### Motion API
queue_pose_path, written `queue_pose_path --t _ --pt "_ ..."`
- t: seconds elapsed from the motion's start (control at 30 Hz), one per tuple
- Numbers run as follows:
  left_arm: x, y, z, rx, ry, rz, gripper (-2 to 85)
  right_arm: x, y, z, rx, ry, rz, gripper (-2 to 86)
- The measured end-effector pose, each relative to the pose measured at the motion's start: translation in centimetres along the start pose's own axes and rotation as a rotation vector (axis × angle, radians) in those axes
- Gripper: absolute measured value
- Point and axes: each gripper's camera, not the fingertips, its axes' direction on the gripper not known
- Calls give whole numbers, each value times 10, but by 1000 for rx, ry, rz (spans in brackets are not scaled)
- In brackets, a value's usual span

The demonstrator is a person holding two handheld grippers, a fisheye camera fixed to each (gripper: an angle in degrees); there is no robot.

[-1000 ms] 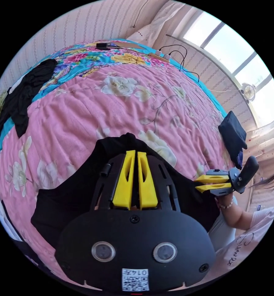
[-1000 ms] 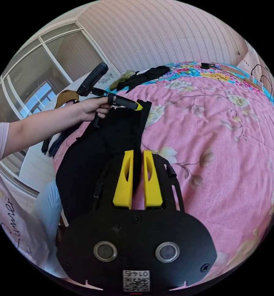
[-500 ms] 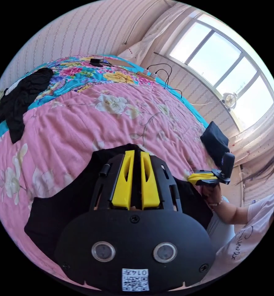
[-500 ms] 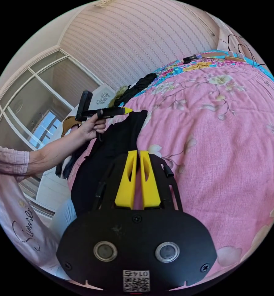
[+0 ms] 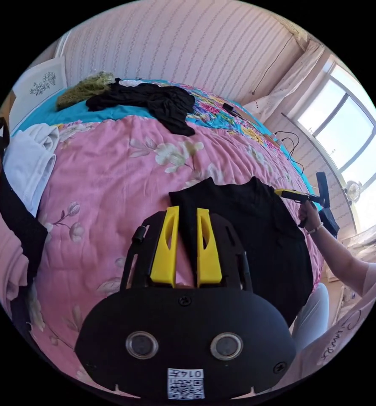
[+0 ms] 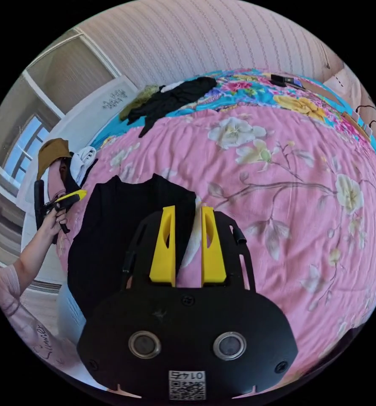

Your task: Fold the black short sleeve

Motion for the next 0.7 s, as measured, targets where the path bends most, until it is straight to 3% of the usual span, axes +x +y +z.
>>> queue_pose_path --t 0.1,0.2,0.33,0.5,0.7 --pt "-16 -7 5 -11 39 -54 97 -6 -9 15 -81 24 -16 48" --pt "-31 -13 18 -159 64 -89 22 -3 -10 6 -86 -30 61 20" --pt "-36 -4 -35 -64 131 -145 -8 -7 -1 -42 25 -152 121 11" --pt "-3 34 -131 26 135 7 -10 -37 37 -91 54 -121 52 8" --pt "25 137 -209 30 131 56 -10 -54 128 -115 61 -184 97 7"
